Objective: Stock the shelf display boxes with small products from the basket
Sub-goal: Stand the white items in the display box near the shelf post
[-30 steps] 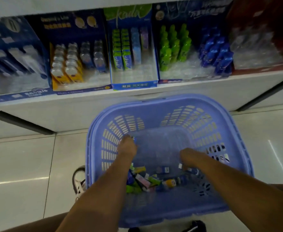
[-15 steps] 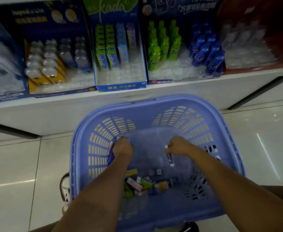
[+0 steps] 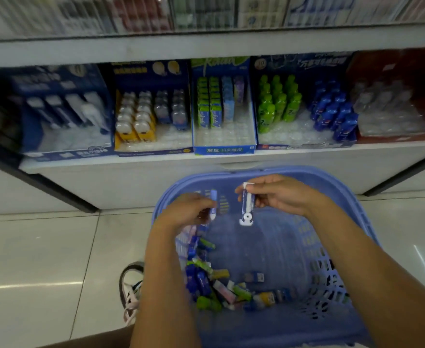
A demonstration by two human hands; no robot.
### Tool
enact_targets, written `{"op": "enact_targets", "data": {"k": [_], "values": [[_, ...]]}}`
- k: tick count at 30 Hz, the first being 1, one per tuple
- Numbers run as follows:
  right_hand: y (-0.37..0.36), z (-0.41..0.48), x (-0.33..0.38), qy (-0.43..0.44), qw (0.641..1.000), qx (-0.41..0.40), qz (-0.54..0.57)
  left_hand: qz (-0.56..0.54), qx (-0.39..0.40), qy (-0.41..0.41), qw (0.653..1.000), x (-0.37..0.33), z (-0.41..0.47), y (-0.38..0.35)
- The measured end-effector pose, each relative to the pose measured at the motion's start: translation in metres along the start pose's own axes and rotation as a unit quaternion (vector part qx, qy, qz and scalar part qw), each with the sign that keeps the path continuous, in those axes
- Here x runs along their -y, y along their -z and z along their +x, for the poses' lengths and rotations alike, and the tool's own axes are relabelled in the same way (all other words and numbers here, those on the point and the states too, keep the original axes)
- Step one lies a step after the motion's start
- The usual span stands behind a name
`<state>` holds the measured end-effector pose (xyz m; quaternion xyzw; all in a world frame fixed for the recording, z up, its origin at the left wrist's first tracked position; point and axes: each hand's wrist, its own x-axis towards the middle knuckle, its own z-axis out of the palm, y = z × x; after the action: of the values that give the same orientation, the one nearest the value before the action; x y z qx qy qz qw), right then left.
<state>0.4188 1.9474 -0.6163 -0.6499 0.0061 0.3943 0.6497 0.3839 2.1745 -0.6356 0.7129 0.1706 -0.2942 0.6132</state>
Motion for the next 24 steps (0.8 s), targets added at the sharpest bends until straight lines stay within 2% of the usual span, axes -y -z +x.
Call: {"op": "enact_targets", "data": {"k": [3,5,8,12,16,19,24], "values": [[-0.034,0.003,0.03,0.081,0.996,0.029,-0.013,-0.108,-0.034,-0.086,0.99,-0.027,-0.05,0.045],[-0.061,0.01,0.049,0.146,0.989,0.011,-0.007,-0.147,-0.088,-0.148,0.974,-0.039,-0.078,0.074],[-0.103,0.03,0.084,0.237,0.97,-0.049,-0.024,-0.197,-0.215,-0.214,0.932,-0.043,-0.104,0.111],[-0.161,0.069,0.136,0.311,0.941,-0.115,-0.07,-0.221,-0.377,-0.238,0.867,-0.034,-0.116,0.148],[-0.215,0.12,0.167,0.347,0.914,-0.137,-0.157,-0.257,-0.426,-0.238,0.834,-0.016,-0.12,0.172],[-0.247,0.16,0.178,0.363,0.879,-0.172,-0.257,-0.29,-0.445,-0.246,0.811,-0.008,-0.122,0.183],[-0.283,0.204,0.191,0.339,0.836,-0.181,-0.391,-0.323,-0.459,-0.253,0.788,-0.004,-0.118,0.196]]}}
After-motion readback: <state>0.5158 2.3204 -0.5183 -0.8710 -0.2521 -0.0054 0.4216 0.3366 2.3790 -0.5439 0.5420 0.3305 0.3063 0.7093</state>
